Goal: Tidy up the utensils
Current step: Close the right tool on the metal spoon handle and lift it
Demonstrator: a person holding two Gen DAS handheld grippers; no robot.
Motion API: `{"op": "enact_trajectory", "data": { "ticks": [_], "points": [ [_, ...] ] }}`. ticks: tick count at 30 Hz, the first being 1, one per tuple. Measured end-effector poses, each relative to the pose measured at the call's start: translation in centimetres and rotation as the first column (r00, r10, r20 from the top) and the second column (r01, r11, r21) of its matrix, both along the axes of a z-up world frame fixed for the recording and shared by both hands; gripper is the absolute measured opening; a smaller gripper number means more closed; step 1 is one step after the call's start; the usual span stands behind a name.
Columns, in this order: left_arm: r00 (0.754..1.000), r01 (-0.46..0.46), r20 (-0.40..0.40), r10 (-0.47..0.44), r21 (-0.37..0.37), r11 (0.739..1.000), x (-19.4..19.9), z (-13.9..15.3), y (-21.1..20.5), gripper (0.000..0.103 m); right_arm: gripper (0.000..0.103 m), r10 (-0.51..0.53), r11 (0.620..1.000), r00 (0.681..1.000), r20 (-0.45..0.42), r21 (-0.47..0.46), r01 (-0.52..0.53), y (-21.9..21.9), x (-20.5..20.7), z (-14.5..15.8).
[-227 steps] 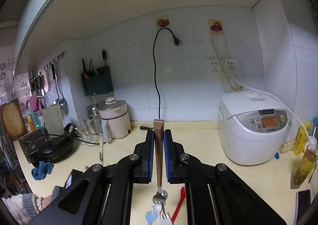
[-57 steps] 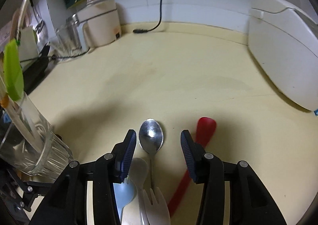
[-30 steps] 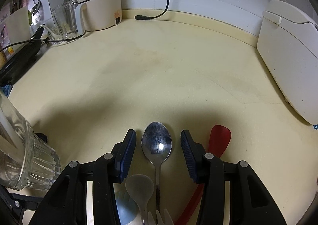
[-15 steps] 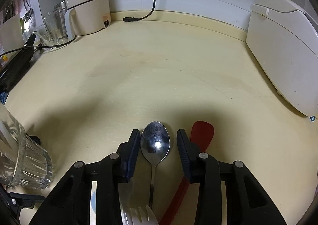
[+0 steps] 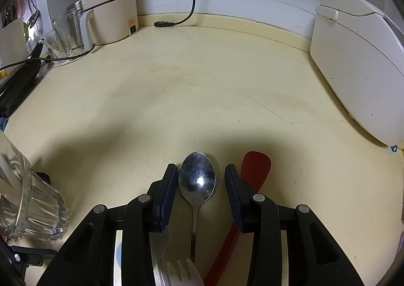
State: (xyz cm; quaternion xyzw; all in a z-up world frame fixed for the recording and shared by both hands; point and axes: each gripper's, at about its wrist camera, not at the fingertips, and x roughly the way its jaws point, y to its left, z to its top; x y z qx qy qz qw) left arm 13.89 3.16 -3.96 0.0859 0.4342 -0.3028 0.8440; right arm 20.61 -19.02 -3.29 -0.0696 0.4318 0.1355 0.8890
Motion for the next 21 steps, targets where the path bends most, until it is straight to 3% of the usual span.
{"op": "enact_trajectory", "data": {
  "ticks": [10,14,21],
  "points": [
    [1.000,0.000,0.000,0.000,0.000,1.000,0.01,-0.02,-0.01,0.084,0.039,0.001,1.000,1.000,0.001,-0.003,-0.001,0.06,0.04,-0.02],
    [1.000,0.000,0.000,0.000,0.000,1.000,0.00,-0.01,-0.02,0.084,0.030,0.016,1.000,1.000,0.003,-0.001,-0.016,0.27,-0.07,0.01],
    [1.000,0.000,0.000,0.000,0.000,1.000,0.00,0.00,-0.02,0.084,0.030,-0.002,0.999,1.000,-0.006,0.048,0.002,-0.45,0.02,0.07]
  ]
}}
